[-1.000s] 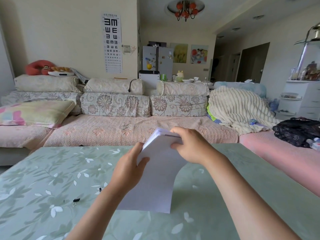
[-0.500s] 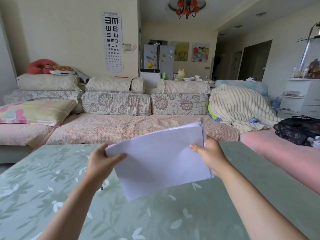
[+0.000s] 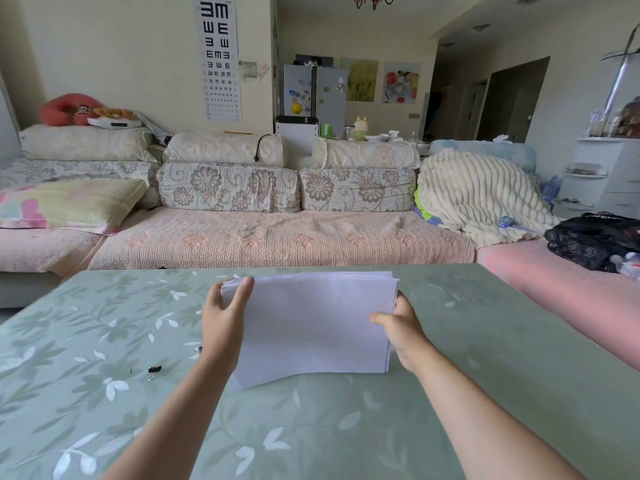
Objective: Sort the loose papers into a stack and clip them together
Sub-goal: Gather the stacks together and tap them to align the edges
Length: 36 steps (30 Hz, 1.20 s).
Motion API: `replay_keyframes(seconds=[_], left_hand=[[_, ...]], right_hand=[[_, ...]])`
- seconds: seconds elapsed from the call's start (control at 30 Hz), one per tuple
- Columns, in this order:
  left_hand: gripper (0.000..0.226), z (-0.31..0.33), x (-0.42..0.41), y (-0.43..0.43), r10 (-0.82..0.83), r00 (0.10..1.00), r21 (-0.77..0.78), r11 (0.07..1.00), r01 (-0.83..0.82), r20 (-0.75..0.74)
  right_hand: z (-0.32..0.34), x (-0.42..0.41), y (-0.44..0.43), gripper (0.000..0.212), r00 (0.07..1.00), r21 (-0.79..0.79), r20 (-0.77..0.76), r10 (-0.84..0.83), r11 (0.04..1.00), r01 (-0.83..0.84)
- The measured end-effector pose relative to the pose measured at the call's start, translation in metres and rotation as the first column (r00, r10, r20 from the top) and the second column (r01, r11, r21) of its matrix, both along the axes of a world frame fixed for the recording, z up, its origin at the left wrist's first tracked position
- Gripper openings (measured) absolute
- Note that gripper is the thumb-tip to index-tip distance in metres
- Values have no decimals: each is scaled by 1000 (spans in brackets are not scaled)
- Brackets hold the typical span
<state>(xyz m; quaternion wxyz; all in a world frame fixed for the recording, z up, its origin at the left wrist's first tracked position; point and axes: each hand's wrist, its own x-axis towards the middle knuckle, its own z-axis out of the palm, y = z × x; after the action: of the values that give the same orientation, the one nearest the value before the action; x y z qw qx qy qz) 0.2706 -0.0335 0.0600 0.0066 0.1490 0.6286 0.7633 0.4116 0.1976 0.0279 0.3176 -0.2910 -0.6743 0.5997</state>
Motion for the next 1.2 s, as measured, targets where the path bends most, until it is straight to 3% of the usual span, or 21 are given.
replay_keyframes(seconds=[0.07,0.2,0.3,0.57,0.7,0.77,0.83,0.87,0.93,1.0,1.07,1.13,1.2], left_hand=[[20,4,2,2,70,997,22,997,-70,22],[22,-2,-8,-1,129,992,22,991,-129,1],[19,0,-8,0,123,992,27,992,-124,28],[10,5,-17,1,146,989,60,987,-146,1],[11,8,-25,0,154,988,-36,987,-155,-25],[13,15,-30,-3,189,965,-257,938,-232,-180],[17,23,-28,-1,172,833,-469,758,-453,-525],[18,28,-23,4,111,718,-465,691,-552,-687],[26,37,-6,24,-87,524,-438,672,-597,-848],[48,39,18,55,-357,412,-539,655,-529,-839],[61,32,41,87,-580,347,-667,539,-515,-737],[58,26,52,109,-677,331,-711,413,-569,-658],[49,26,51,118,-674,322,-688,386,-614,-665]], right_hand=[[-2,-3,-6,46,1000,31,8,1,1000,-2],[-2,-4,-8,38,996,-12,-31,-83,996,83],[-4,-5,-11,38,999,18,22,-24,1000,24],[-9,-11,-19,31,997,-1,25,-71,998,71],[-10,-14,-18,28,995,-7,25,-94,996,95],[-11,-14,-19,25,995,-2,40,-96,995,97],[-11,-14,-19,24,994,12,43,-99,995,98],[-11,-14,-18,23,994,17,50,-101,995,100],[-11,-16,-17,22,993,19,56,-103,995,102],[-11,-16,-17,22,992,41,64,-108,994,106],[-10,-15,-17,23,992,78,66,-107,992,102],[-8,-14,-17,23,993,100,69,-96,991,89],[-7,-14,-15,22,993,120,79,-85,990,76]])
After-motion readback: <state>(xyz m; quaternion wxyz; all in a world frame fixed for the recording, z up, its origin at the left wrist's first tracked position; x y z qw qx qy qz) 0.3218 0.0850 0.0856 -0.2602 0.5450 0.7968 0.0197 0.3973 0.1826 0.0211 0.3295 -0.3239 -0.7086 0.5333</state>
